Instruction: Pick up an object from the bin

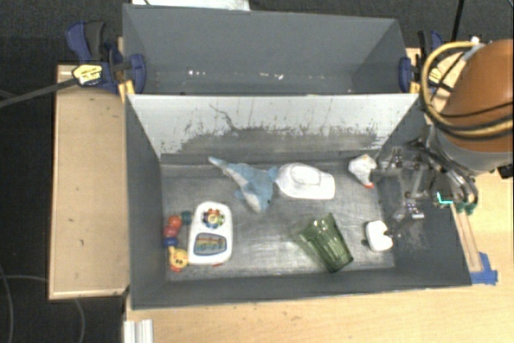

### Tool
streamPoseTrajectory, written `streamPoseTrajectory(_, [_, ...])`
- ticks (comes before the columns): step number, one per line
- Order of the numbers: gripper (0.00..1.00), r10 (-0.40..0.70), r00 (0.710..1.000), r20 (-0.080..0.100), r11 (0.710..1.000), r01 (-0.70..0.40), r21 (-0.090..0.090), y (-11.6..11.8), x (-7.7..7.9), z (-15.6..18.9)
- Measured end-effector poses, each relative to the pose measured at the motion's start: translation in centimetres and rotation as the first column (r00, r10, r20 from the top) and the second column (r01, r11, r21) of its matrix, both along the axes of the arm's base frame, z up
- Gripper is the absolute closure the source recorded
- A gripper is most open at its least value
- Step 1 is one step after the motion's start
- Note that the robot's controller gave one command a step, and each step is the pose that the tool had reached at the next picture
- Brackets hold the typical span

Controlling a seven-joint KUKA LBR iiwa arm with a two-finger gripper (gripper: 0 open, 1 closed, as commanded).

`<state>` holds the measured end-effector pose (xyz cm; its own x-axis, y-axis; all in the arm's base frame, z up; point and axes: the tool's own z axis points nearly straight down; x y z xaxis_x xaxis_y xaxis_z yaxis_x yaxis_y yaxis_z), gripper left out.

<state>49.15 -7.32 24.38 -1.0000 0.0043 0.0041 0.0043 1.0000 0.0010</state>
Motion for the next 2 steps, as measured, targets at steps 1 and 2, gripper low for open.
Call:
streamPoseTrajectory(1, [0.0,0.003,1.0,0.008,1.0,-0.003,-0.001,0.0,0.2,0.3])
streamPoseTrajectory(2, [0.0,0.274,0.962,0.015,0.962,-0.274,-0.005,-3.4,-0.1,-4.4])
